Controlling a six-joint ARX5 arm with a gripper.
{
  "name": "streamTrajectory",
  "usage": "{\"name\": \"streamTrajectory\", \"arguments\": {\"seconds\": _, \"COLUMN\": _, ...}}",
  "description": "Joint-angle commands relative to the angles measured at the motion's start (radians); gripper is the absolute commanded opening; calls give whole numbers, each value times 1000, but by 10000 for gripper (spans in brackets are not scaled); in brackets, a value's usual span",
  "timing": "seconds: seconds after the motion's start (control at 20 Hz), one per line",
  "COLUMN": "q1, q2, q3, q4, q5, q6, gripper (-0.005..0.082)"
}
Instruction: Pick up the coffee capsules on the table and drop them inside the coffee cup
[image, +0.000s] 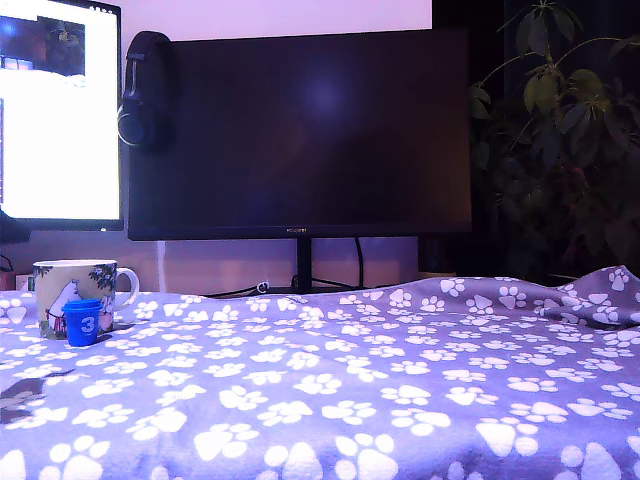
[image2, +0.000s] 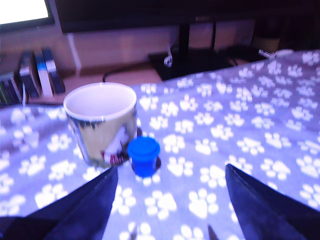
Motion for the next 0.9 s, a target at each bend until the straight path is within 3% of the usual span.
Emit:
{"name": "streamTrajectory", "arguments": {"seconds": 0.0, "q1": -9, "q2": 23, "q3": -21, "q4": 25, "q5": 4, "q6": 0, "gripper": 624}}
{"name": "streamTrajectory", "arguments": {"seconds": 0.3, "q1": -16, "q2": 132, "q3": -21, "q4": 50, "q5": 4, "q6": 0, "gripper": 624}}
{"name": "streamTrajectory", "arguments": {"seconds": 0.35, "q1": -16, "q2": 158, "q3": -21, "q4": 84, "q5": 12, "q6": -19, "gripper": 624}}
{"name": "streamTrajectory", "arguments": {"seconds": 0.85, "q1": -16, "q2": 494, "q3": 5, "q4": 429, "q5": -21, "q6": -35, "gripper": 624}}
